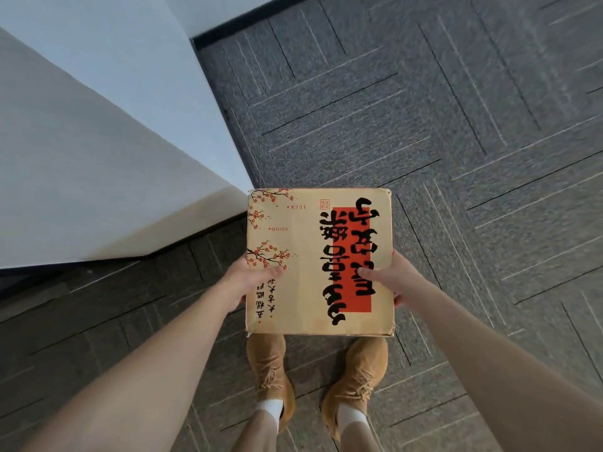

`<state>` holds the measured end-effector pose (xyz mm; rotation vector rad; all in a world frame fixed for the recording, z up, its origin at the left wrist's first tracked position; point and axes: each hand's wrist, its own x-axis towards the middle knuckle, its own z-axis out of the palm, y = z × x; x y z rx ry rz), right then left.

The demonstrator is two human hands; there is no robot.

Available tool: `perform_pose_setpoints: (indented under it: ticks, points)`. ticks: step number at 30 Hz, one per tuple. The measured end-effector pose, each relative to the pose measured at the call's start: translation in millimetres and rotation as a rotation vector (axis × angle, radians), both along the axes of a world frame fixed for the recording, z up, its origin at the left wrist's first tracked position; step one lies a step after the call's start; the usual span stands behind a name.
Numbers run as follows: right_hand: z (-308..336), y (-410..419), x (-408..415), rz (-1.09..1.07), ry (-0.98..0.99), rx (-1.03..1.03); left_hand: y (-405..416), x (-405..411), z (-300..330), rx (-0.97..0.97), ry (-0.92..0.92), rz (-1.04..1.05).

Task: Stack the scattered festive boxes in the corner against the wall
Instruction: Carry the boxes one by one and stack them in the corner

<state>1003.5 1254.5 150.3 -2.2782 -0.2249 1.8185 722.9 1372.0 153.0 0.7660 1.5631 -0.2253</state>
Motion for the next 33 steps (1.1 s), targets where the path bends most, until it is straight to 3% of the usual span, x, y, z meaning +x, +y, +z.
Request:
perform_pose_setpoints:
  ticks: [5, 9, 18, 26, 33]
  points:
    - [90, 15, 33, -0.074, -0.044, 0.062, 27, 36, 76, 0.054, -0.094, -0.055]
    - [191, 38, 73, -0.135, -0.127, 0.186, 68, 88, 172, 0.181, -0.222, -0.141]
    - [521, 39, 185, -0.303, -0.425, 0.528, 126, 251, 496, 0.561, -0.499, -0.428]
    - [828, -101, 246, -0.547, -0.787, 0.767, 49, 385, 787, 0.767, -0.875, -0.632]
    - [978, -283, 174, -0.81, -1.167, 0.803, -100, 418, 936, 0.777, -1.25, -0.842]
